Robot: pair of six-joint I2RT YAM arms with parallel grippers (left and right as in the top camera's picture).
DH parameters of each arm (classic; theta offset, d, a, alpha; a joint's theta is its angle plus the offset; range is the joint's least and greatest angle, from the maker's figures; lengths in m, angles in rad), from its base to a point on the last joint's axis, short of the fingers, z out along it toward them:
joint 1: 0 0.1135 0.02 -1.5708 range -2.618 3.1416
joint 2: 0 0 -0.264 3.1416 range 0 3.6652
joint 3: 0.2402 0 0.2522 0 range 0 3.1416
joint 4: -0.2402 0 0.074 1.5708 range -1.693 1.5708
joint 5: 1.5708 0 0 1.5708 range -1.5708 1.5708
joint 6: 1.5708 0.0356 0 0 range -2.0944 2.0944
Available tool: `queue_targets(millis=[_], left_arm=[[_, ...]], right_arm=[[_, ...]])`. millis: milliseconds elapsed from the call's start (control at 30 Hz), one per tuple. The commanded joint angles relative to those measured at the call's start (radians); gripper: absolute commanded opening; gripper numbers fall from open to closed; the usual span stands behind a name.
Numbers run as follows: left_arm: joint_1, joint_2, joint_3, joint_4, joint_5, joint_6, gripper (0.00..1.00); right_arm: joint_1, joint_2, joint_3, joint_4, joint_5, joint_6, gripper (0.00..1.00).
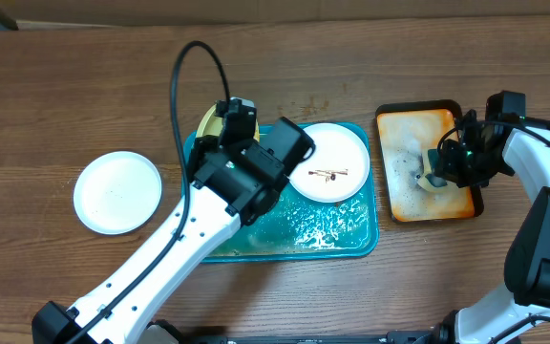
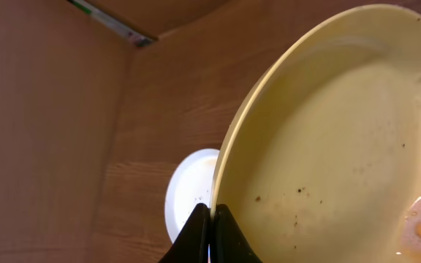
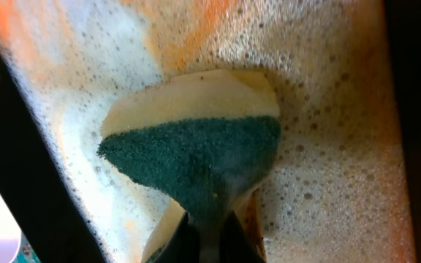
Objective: Clean dirty plates on tray and stack at the side
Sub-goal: 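Carry the yellow plate left and stack it on the white plate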
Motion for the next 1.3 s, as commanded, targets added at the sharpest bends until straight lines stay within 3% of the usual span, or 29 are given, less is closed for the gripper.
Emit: queue_targets(millis=[0,367,633,1000,1267], left_arm=[[-0.019,0.013,0.007,0.004,-0.107,-0.036,0.04],[-0.03,0.013,0.007,0.014,-0.065,-0.039,0.04],[-0.066,0.018,0.006,0.021,-0.149,-0.034,0.04],[-0.119,0.018,0.006,0.051,-0.28,0.11,0.04],[-0.142,0.018,0.006,0.081,-0.266,0.192,0.04]], right_arm=[[0.003,-0.026,-0.003,0.007,-0.012,-0.01,0.04],[0.003,-0.026,-0.003,0.008,-0.012,-0.01,0.04],[0.003,-0.026,-0.003,0.007,-0.012,-0.01,0.04],[0.003,-0.026,-0.003,0.008,-0.012,-0.01,0.04],[0.003,-0.026,-0.003,0.006,-0.012,-0.01,0.04]])
